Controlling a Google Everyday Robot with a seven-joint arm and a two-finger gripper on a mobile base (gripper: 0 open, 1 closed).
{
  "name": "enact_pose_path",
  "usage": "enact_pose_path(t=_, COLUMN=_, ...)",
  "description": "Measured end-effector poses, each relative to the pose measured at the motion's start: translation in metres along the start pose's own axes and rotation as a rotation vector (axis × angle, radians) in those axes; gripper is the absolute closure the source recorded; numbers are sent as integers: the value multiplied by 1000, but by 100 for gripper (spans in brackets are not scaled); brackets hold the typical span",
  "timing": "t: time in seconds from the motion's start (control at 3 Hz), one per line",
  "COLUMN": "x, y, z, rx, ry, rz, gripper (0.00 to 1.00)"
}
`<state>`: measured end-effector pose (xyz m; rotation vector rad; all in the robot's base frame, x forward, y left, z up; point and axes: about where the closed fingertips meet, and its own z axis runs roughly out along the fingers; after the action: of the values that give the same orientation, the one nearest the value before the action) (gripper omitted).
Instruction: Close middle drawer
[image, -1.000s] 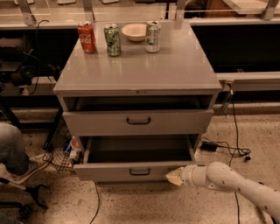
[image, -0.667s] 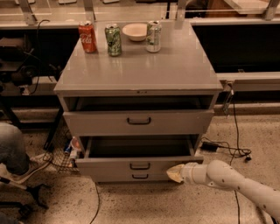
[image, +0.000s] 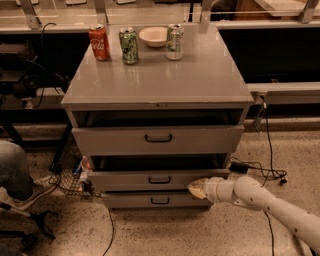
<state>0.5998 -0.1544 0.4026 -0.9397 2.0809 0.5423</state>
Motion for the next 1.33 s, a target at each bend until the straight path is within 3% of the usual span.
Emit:
enact_pose_path(t=0.33, x=-26, y=-18, z=11, rx=12, ry=-47, rz=-48, gripper=100)
enact_pose_path(t=1.0, x=-45, y=-32, z=4, rx=56, ry=-84, rz=-93, gripper=100)
enact_pose_path(t=1.33, x=-44, y=-54, z=-73, rx=235, ry=-78, rz=-71, gripper=100)
